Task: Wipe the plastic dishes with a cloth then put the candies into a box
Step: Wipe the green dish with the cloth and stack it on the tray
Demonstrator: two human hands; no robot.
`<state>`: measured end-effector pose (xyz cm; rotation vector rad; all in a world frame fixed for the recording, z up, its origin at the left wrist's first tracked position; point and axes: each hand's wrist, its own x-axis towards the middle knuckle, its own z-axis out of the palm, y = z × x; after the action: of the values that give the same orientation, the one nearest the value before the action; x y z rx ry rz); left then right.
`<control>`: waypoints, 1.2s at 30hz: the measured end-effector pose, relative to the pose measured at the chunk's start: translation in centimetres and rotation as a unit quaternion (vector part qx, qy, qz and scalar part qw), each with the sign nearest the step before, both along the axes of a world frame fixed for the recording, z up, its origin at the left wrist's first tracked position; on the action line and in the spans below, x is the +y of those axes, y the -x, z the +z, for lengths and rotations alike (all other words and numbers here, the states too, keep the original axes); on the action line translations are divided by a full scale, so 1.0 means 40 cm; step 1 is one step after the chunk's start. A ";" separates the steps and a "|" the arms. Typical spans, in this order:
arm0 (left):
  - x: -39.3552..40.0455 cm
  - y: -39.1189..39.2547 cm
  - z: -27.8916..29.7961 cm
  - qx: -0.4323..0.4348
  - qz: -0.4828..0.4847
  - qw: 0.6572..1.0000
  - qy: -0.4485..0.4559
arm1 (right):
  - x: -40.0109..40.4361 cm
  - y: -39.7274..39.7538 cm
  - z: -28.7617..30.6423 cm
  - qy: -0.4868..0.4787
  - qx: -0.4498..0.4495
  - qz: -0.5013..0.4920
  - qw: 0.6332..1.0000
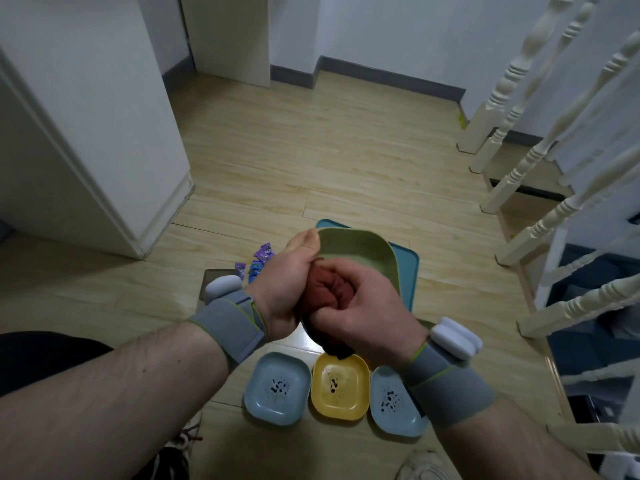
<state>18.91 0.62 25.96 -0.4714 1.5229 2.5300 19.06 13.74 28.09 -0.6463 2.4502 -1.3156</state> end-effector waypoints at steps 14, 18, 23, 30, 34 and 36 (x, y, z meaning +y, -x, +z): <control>-0.032 0.024 0.041 0.024 0.033 0.996 0.075 | 0.037 0.000 -0.043 -0.322 0.206 0.058 0.922; -0.008 0.020 0.032 0.018 0.039 0.995 0.089 | -0.013 -0.037 -0.041 -0.232 0.202 0.077 0.949; -0.028 0.029 0.039 0.026 0.043 0.996 0.080 | 0.020 0.003 -0.048 -0.313 0.186 0.020 0.931; -0.001 0.025 0.024 0.020 0.031 0.994 0.098 | -0.023 -0.042 -0.047 -0.225 0.234 0.034 0.945; -0.020 0.033 0.040 0.021 0.018 0.995 0.091 | 0.007 -0.021 -0.088 -0.304 0.287 -0.007 0.908; -0.035 0.034 0.051 0.004 -0.004 0.995 0.095 | 0.025 -0.008 -0.116 -0.341 0.302 -0.038 0.890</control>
<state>17.54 -0.78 28.02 -0.4790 1.7737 2.3952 19.38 14.73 23.46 -0.8440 3.1672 -0.1782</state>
